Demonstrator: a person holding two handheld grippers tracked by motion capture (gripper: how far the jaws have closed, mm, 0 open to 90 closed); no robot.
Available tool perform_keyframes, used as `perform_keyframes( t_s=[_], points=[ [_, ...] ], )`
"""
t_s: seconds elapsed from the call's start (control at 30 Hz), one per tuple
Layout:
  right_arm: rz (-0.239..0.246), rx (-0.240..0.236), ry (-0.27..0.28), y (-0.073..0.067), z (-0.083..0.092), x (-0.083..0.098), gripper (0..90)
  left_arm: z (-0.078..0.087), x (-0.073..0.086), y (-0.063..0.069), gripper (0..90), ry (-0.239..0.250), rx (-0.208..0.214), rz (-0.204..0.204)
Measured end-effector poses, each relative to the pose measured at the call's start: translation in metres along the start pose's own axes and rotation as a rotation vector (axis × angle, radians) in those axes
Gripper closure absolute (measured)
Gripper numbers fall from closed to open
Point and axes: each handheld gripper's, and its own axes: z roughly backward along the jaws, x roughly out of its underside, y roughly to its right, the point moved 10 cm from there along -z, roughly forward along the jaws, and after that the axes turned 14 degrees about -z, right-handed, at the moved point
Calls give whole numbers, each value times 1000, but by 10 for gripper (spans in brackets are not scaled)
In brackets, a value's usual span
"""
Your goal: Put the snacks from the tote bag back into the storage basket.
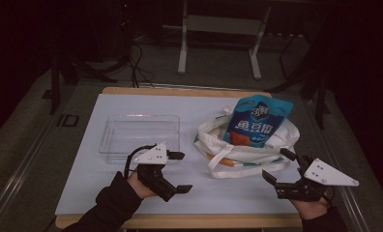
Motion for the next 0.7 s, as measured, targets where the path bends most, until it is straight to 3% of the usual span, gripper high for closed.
perform_keyframes(
  t_s=[0.13,0.3,0.6,0.7],
  points=[
    [4,-4,12,2,0,-7,107,-5,-9,-7,0,14,-35,-28],
    [28,13,18,6,-1,-17,108,-14,-22,-14,0,19,-43,-68],
    [27,9,34,12,-5,-28,108,-28,-39,-31,0,37,-59,-83],
    [34,30,34,20,-8,-30,108,-38,-44,-43,0,37,-77,-95]
  ],
)
